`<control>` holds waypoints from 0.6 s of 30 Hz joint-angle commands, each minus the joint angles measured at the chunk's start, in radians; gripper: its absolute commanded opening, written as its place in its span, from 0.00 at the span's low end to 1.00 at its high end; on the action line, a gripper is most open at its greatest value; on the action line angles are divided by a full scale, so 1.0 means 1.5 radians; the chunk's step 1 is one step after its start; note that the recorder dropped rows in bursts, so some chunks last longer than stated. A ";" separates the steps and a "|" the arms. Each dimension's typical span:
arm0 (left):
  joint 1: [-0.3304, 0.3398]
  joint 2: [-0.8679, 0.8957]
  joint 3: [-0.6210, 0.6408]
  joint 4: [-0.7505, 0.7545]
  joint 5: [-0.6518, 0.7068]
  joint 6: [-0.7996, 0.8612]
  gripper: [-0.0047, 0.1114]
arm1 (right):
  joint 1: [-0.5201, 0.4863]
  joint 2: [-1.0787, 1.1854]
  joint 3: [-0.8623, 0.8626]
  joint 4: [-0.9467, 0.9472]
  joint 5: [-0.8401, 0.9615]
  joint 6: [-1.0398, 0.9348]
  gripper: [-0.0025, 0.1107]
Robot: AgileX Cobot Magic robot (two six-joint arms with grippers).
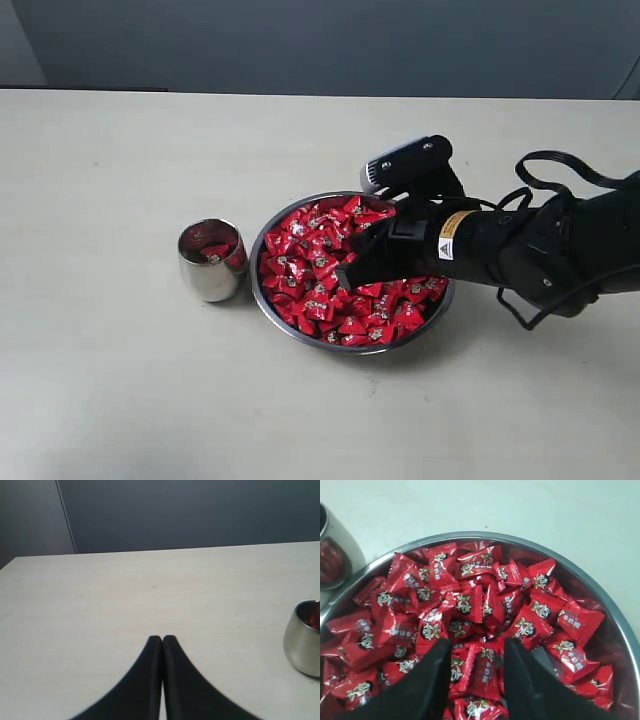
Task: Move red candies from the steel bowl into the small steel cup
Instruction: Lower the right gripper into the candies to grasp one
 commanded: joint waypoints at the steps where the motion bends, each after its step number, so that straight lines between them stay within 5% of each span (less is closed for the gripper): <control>1: 0.000 -0.003 0.003 -0.002 -0.001 -0.001 0.04 | 0.001 0.019 -0.008 0.001 -0.009 0.015 0.31; 18: 0.000 -0.003 0.003 -0.002 -0.001 -0.001 0.04 | 0.020 0.090 -0.095 0.001 0.077 0.051 0.31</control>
